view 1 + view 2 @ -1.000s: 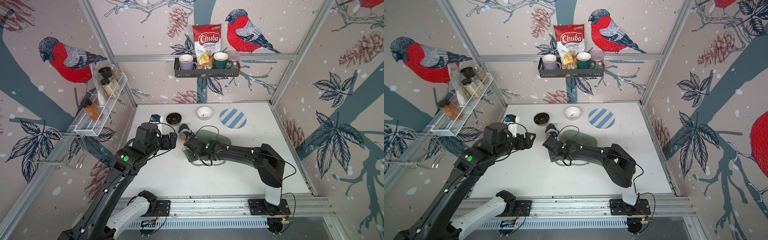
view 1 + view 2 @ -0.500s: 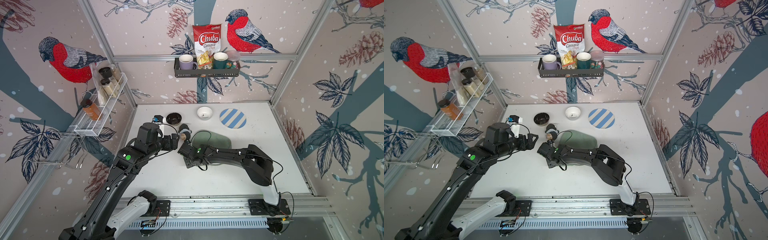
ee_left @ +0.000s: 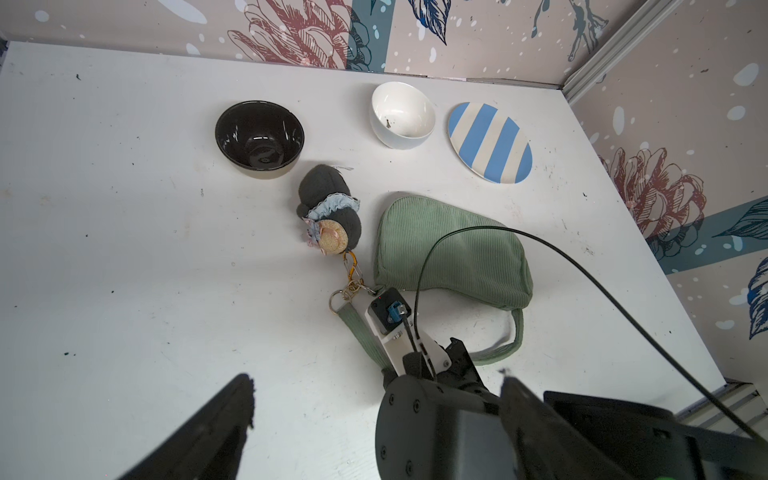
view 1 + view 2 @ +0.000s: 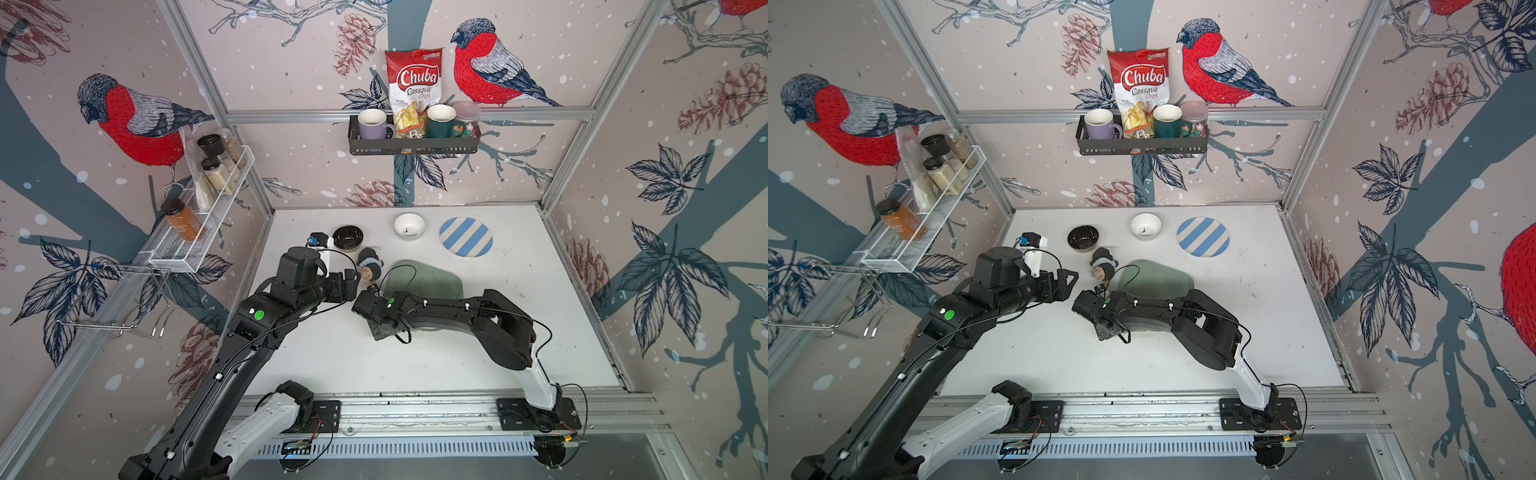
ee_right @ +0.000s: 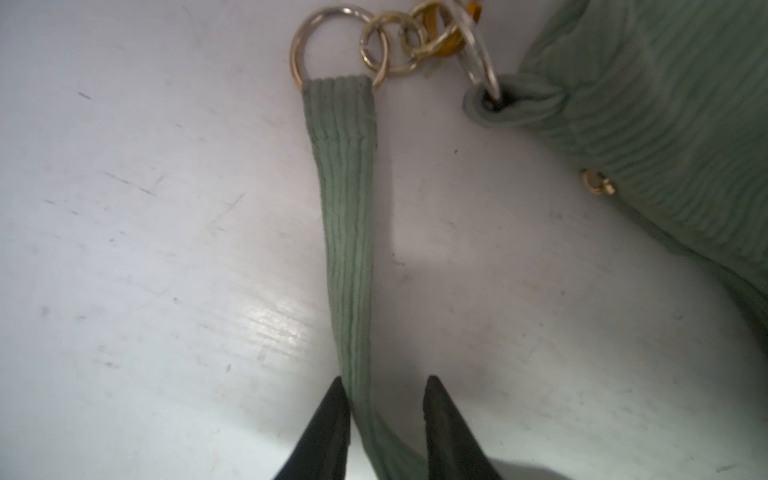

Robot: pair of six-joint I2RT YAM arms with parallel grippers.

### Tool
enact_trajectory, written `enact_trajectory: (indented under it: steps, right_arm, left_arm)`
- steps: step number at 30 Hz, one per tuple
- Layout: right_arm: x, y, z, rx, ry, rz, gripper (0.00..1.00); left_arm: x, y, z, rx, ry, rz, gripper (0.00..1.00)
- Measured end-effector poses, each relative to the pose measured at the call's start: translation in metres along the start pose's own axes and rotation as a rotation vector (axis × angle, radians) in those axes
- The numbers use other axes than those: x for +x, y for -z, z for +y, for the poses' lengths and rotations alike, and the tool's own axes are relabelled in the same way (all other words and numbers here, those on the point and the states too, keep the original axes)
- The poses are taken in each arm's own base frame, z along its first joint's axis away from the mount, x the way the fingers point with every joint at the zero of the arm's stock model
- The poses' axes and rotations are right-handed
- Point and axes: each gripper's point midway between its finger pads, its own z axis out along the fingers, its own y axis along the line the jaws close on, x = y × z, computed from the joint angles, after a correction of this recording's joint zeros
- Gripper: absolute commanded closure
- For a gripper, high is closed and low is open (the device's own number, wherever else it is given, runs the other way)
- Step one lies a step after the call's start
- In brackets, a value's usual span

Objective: Remove the decoration from the bag
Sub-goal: Pick up the bag from the center of the board.

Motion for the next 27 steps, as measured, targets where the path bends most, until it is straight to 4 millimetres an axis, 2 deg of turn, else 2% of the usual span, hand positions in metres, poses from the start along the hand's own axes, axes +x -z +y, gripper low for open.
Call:
enact_trajectory:
  steps: [4, 6, 12, 17, 21, 27]
  right_arm:
    - [-0.005, 0.009, 0.002, -0.008, -0.002, -0.004, 1.00]
    - [-0.011, 0.026, 0.001, -0.019, -0.006, -0.016, 1.00]
    - [-0.041, 0.111, -0.011, -0.084, -0.005, -0.145, 1.00]
    - [-0.057, 0.174, -0.039, -0.111, -0.008, -0.230, 1.00]
    - [-0.066, 0.223, -0.066, -0.126, -0.020, -0.293, 1.00]
    - [-0.063, 0.282, -0.098, -0.174, -0.007, -0.386, 1.00]
  left_arm:
    - [-0.002, 0.003, 0.001, -0.008, -0.003, -0.013, 0.08]
    - [-0.003, 0.005, 0.003, -0.016, -0.006, -0.024, 0.09]
    - [-0.005, 0.008, -0.006, 0.034, -0.028, -0.026, 0.10]
    - [-0.029, 0.021, -0.022, 0.115, -0.035, -0.146, 0.11]
    - [-0.044, 0.018, -0.047, 0.212, -0.054, -0.184, 0.12]
    - [-0.052, 0.016, -0.085, 0.332, -0.112, -0.249, 0.14]
